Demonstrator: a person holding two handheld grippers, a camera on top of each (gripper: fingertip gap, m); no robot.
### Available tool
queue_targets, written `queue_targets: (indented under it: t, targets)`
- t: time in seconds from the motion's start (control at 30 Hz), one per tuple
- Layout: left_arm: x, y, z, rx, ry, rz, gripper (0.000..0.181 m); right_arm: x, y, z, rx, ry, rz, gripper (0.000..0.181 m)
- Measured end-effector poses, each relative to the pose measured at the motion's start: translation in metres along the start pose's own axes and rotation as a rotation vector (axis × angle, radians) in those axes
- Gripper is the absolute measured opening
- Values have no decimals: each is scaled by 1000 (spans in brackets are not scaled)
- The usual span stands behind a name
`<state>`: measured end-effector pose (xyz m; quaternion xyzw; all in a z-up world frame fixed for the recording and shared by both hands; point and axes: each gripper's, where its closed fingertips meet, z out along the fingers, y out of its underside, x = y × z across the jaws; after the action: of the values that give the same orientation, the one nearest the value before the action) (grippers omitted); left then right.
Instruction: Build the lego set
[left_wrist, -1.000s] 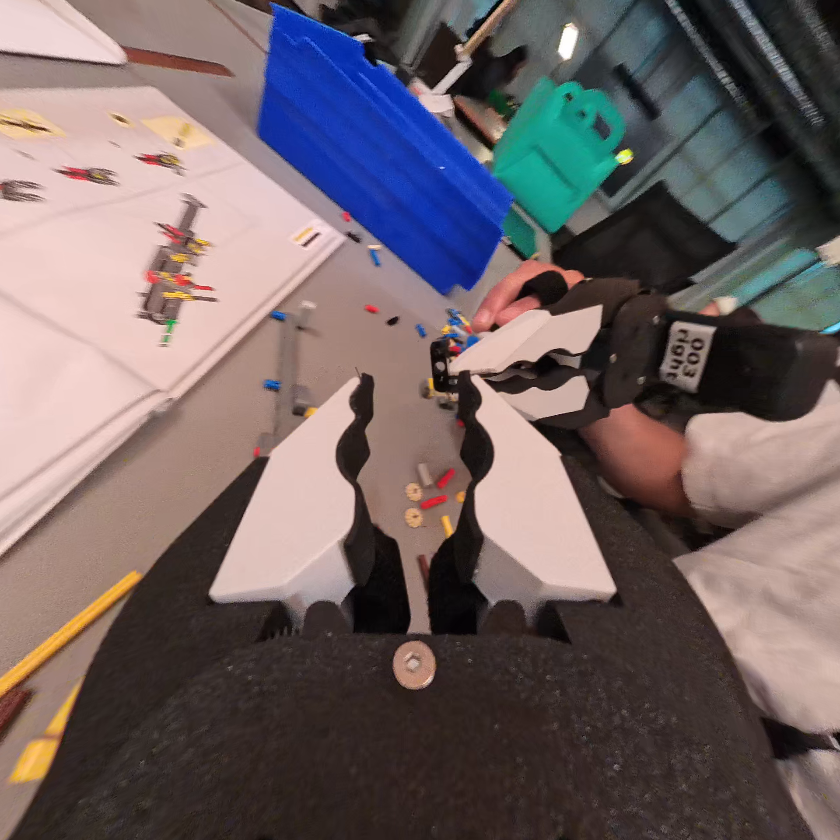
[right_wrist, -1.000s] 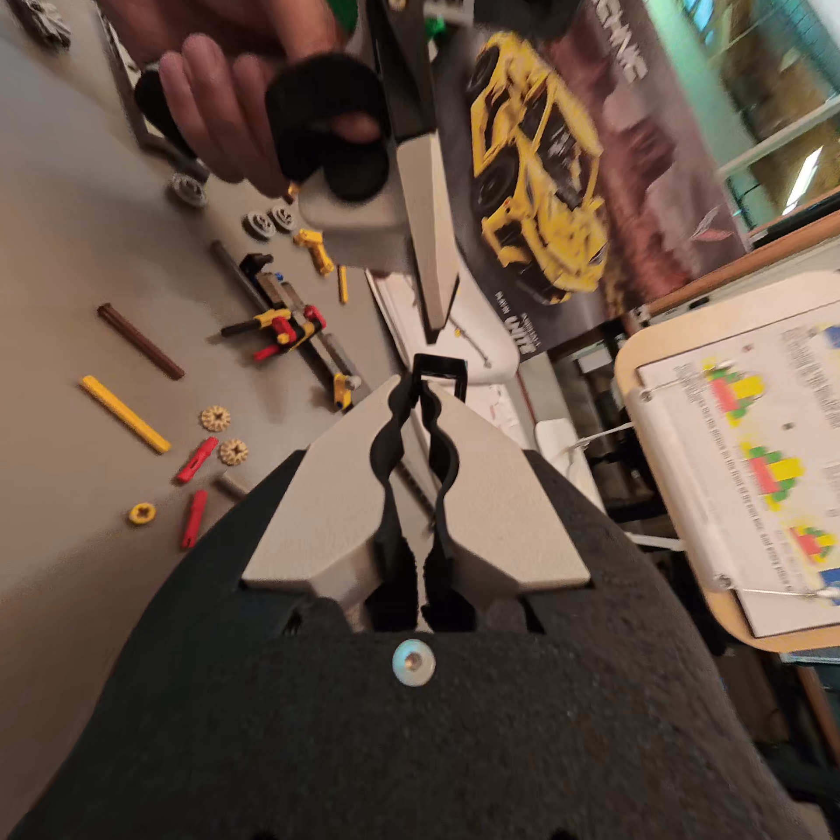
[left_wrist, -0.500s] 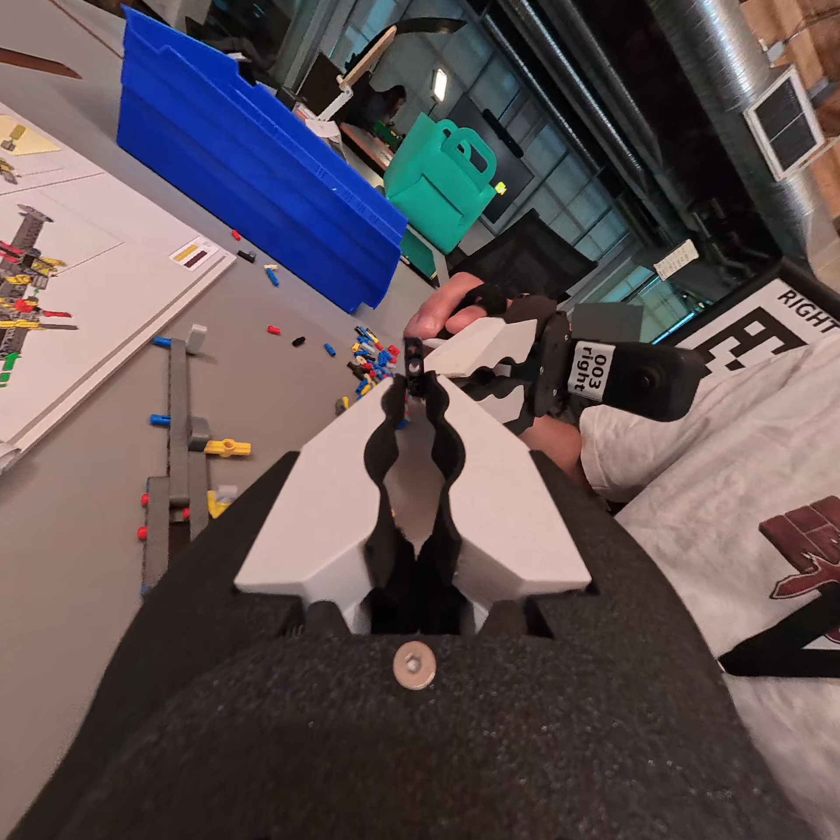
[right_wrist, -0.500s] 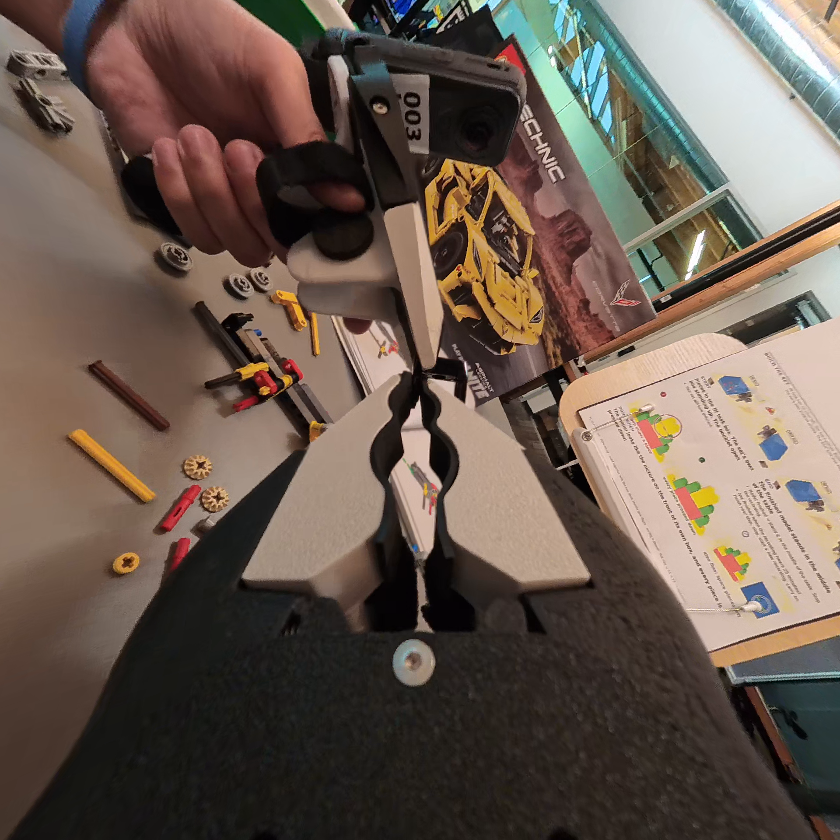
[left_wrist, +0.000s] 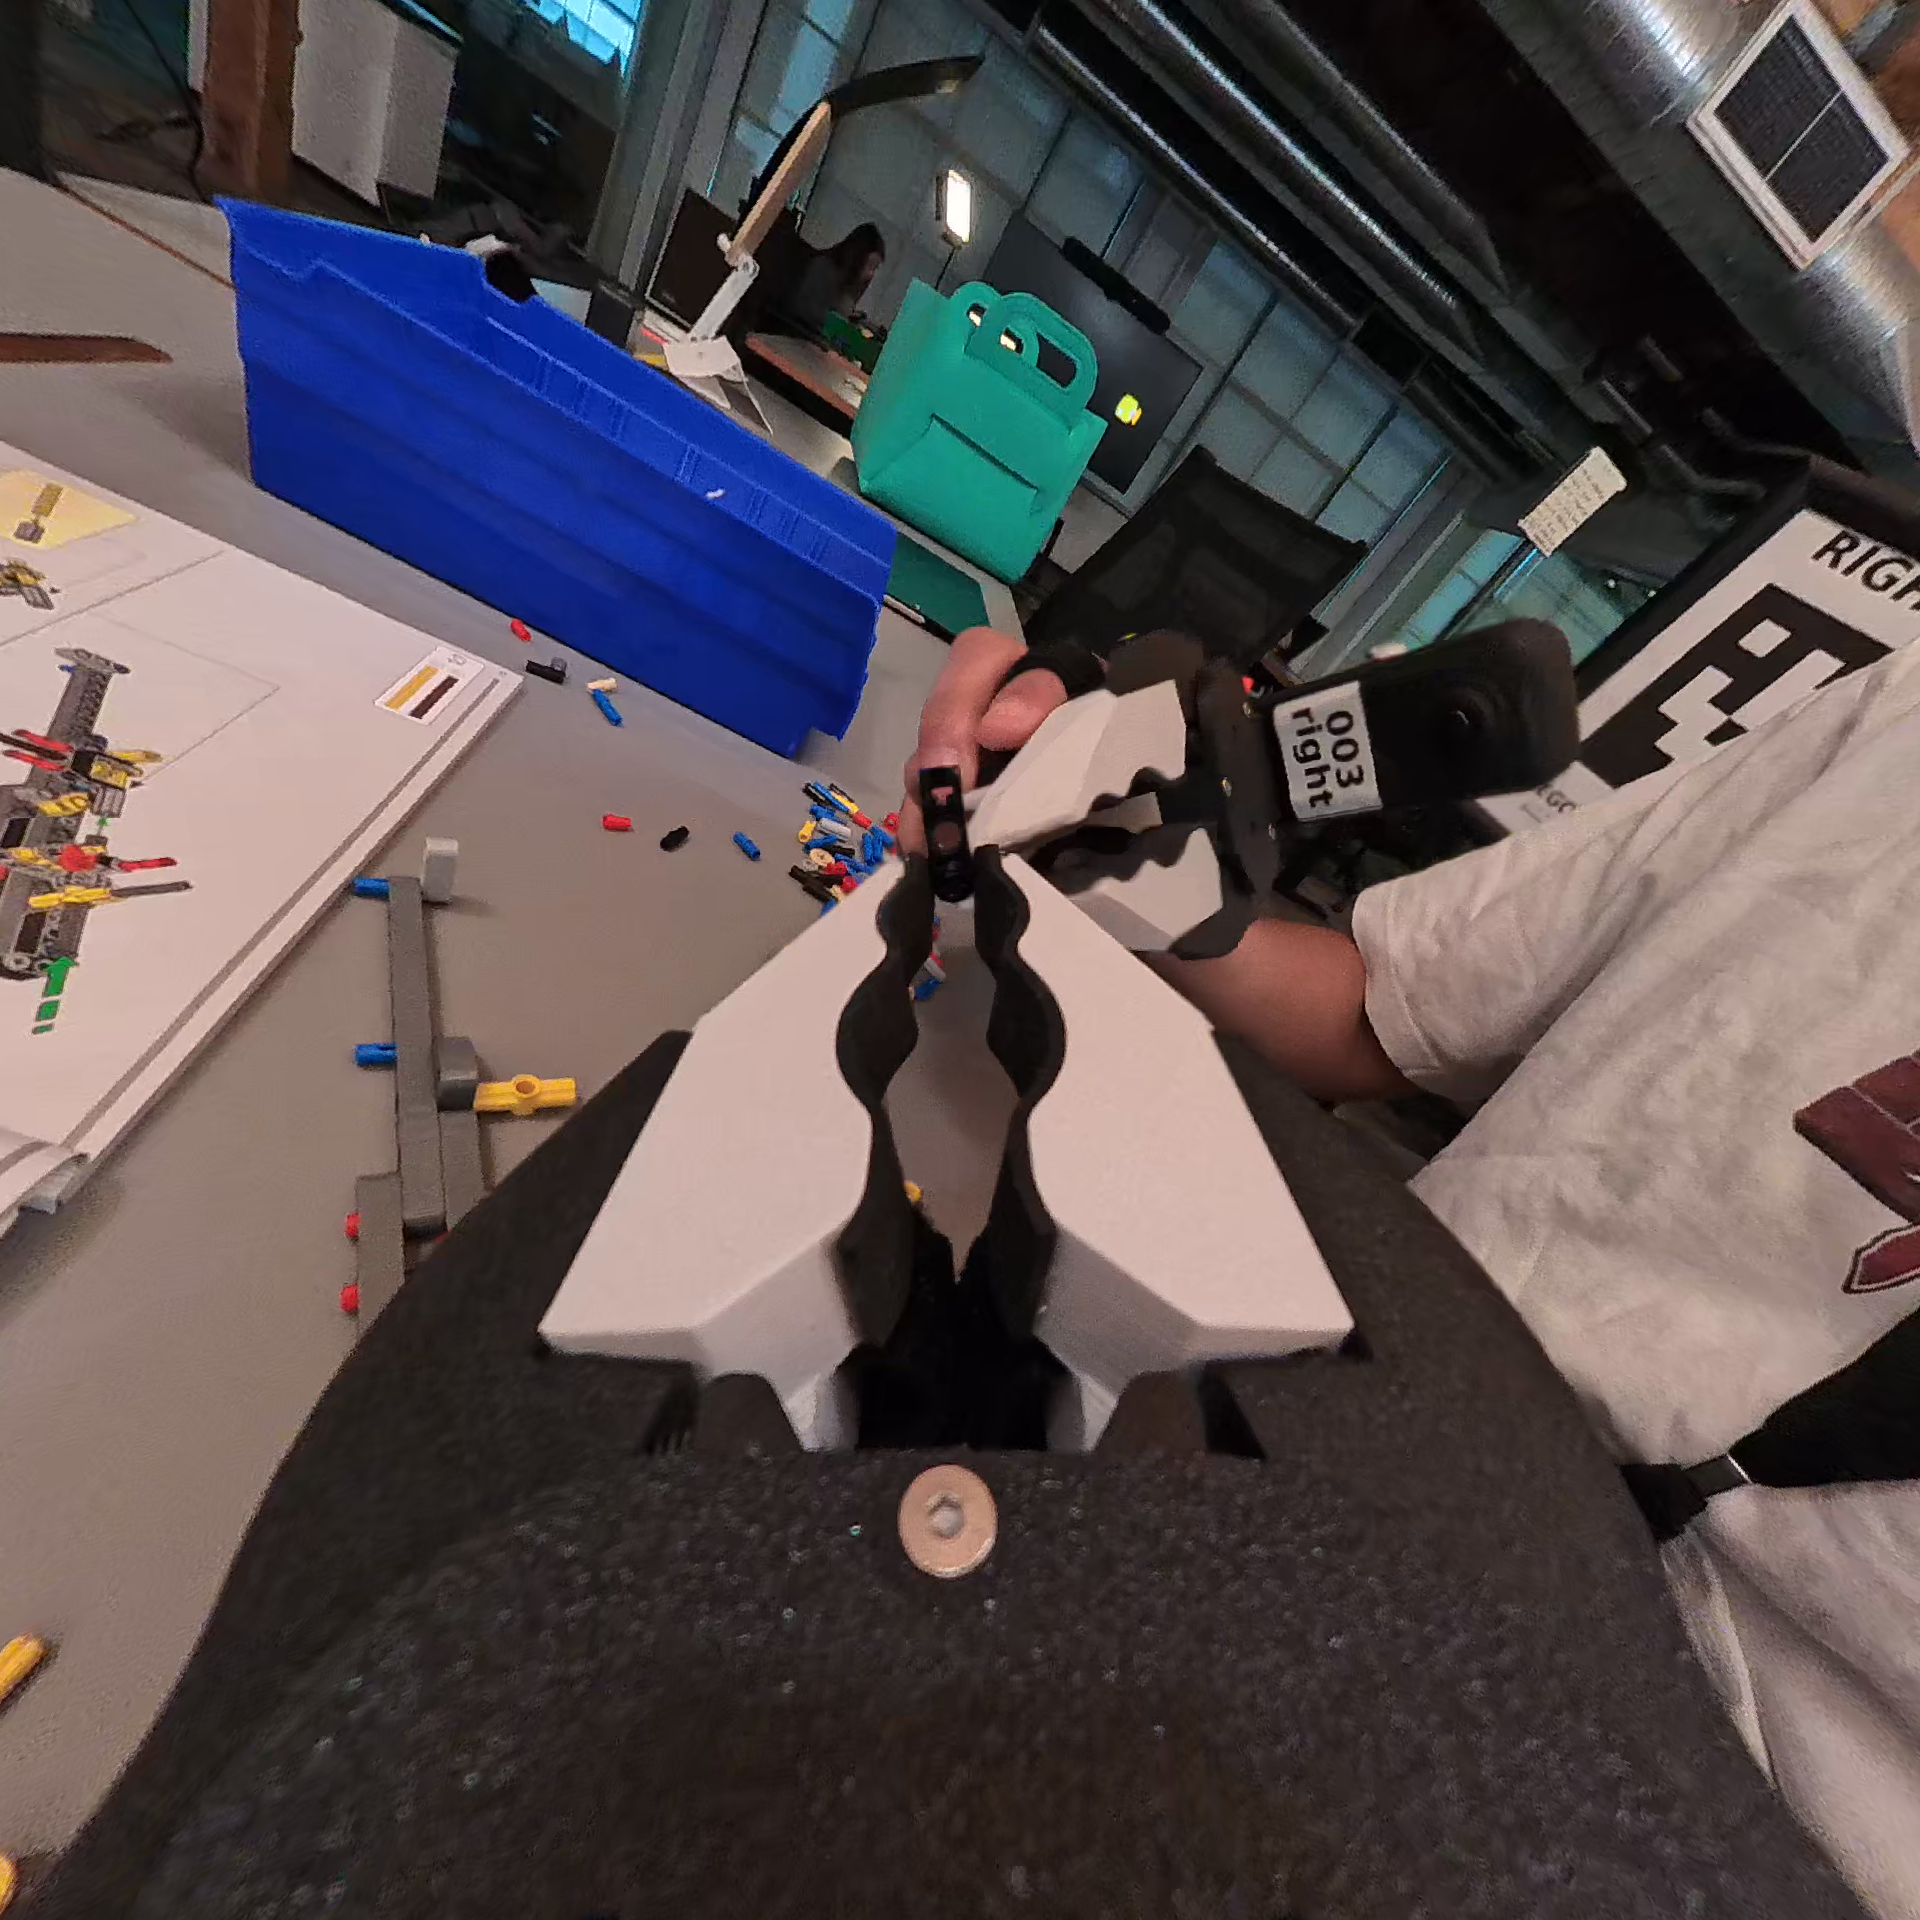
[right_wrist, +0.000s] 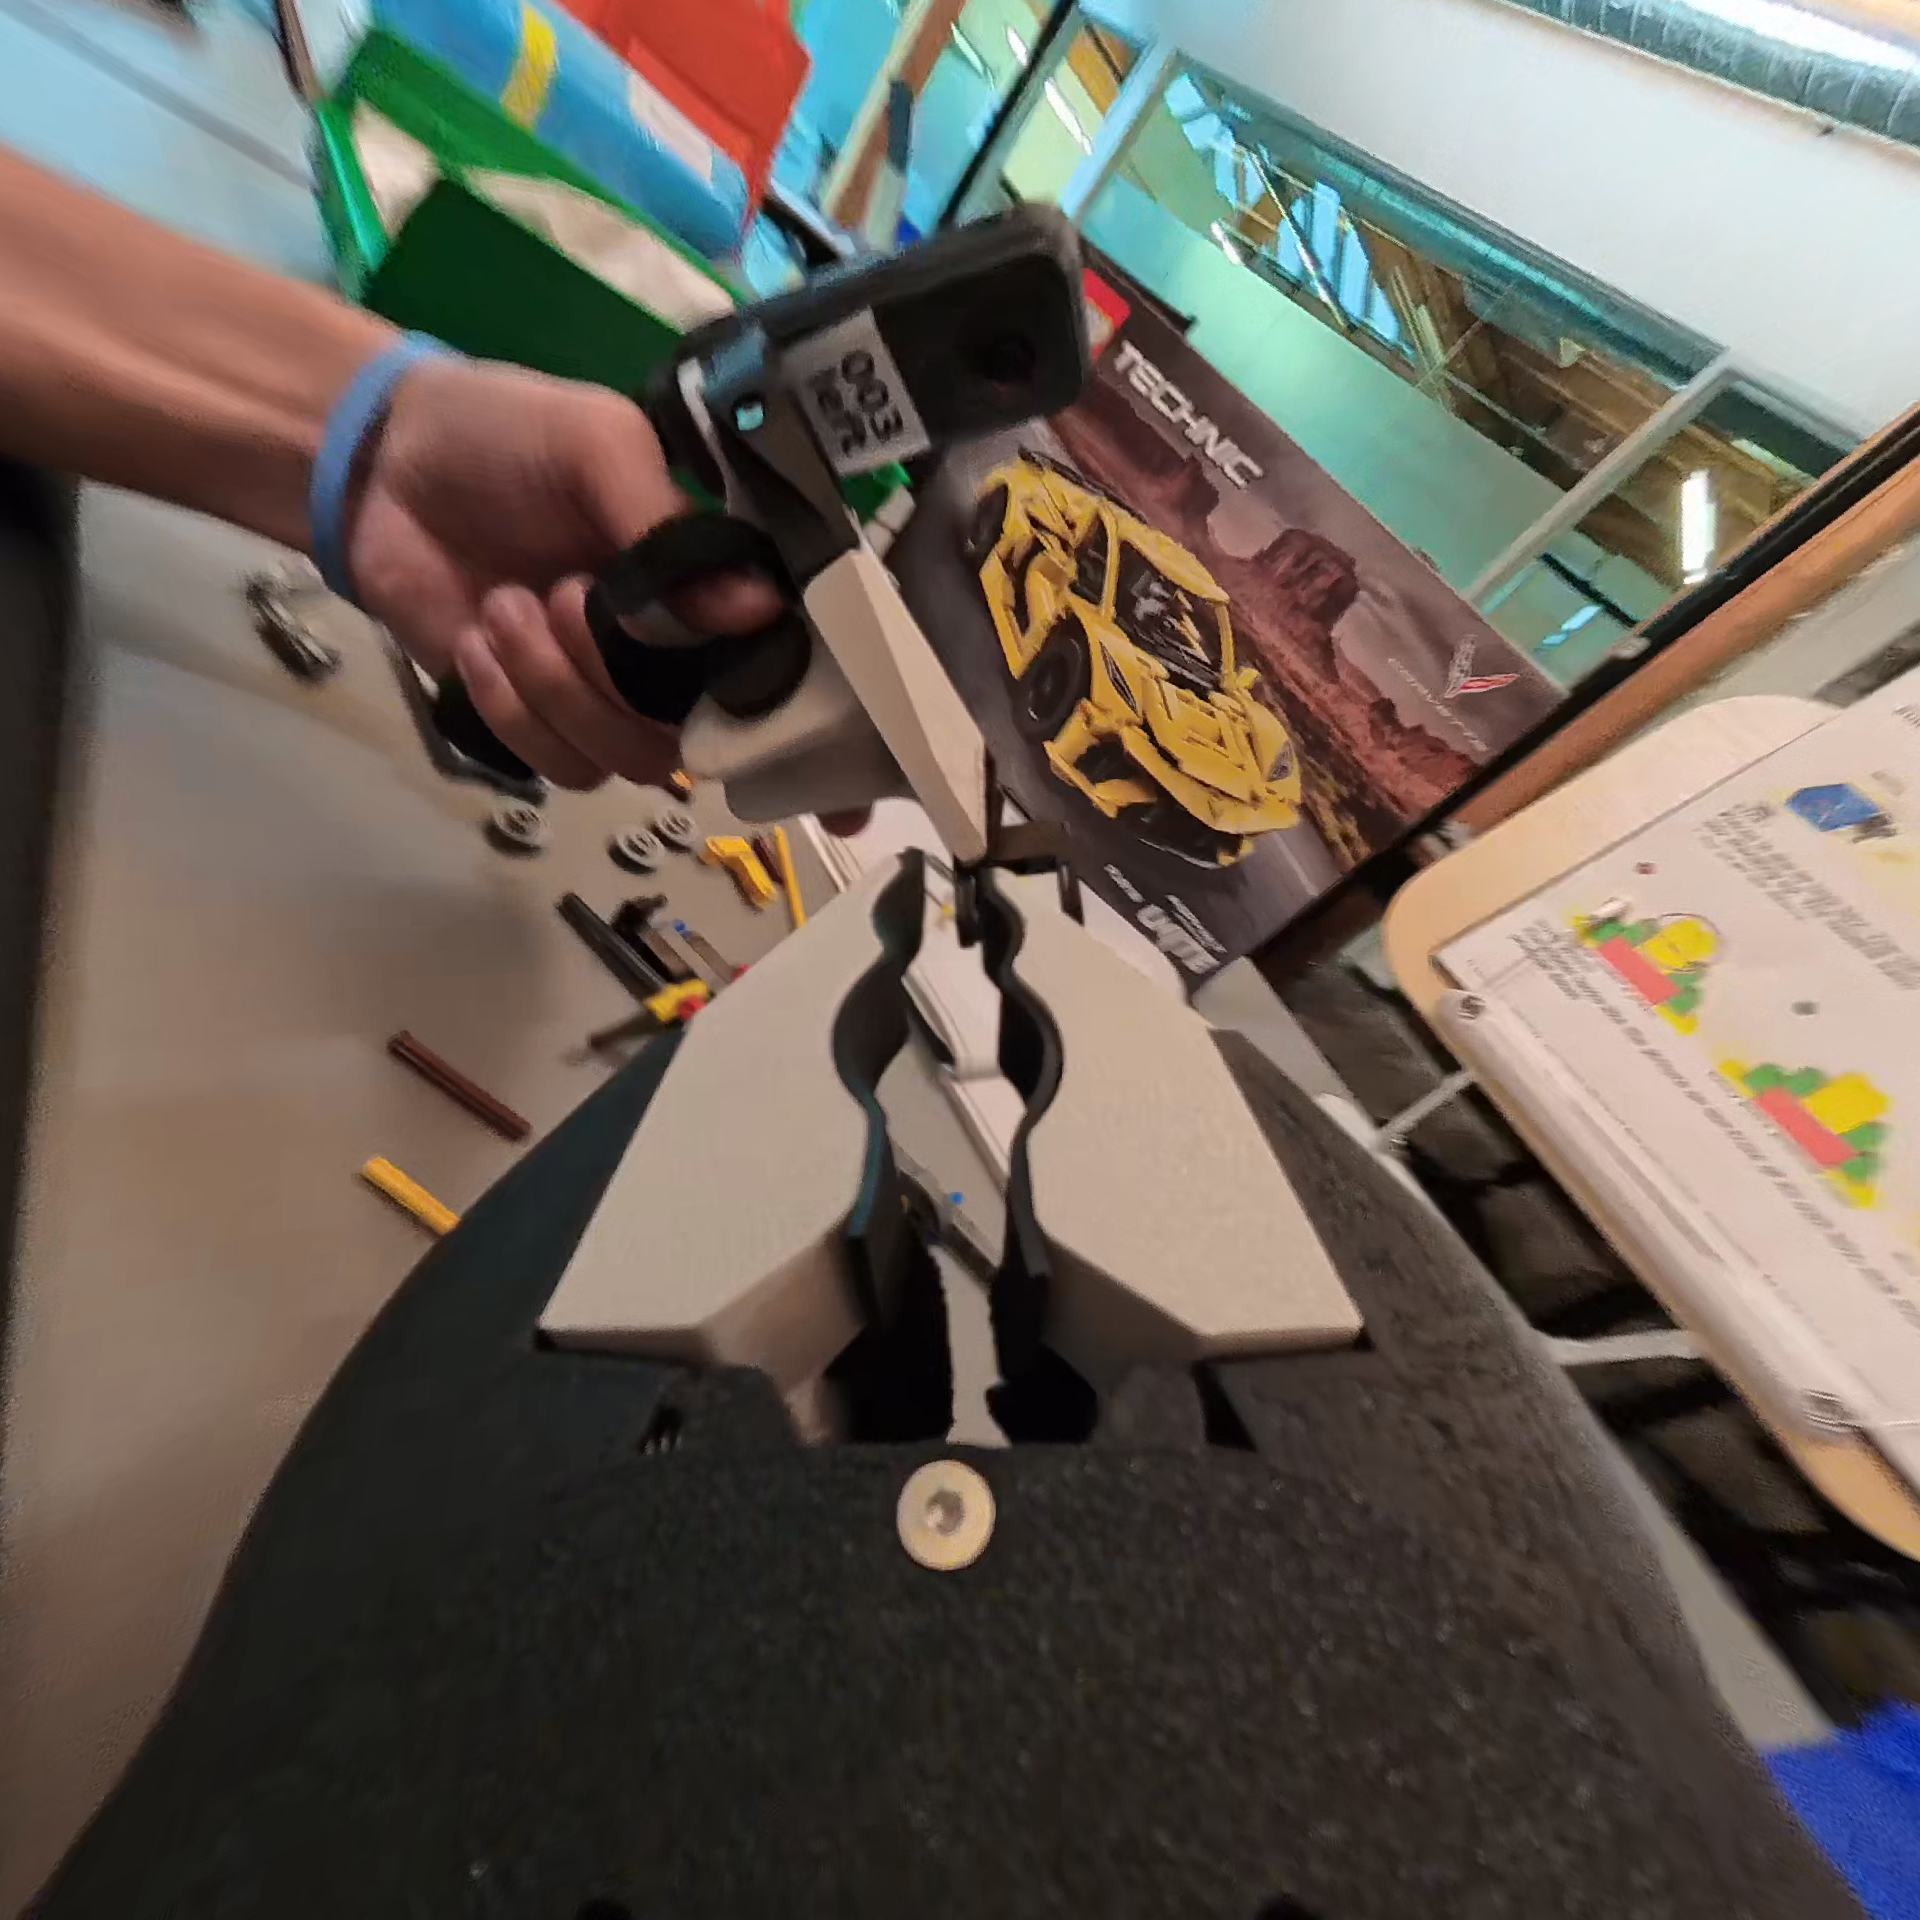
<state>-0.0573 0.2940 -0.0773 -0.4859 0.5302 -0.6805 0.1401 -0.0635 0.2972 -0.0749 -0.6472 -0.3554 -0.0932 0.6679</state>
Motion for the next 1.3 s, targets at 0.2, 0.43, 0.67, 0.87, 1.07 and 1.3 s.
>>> queue_targets:
  t: [0.2,0.43,0.67,0.87,1.07,1.3]
  targets:
    - [15,-12,-4,64,67,46,5,30,-25,-13,216,-161,643,32]
    - [25,-15,-2,96,90,91,5,27,-31,-6,322,-456,1117,13]
    - [19,-13,1,85,71,71,6,19,-22,2,287,-463,1132,8]
    - [17,-14,4,101,70,51,6,21,-21,2,303,-451,1148,6]
    - [13,-17,6,129,43,46,6,24,-20,5,346,-455,1225,6]
    - [13,-20,5,149,48,44,6,27,-22,5,398,-468,1280,6]
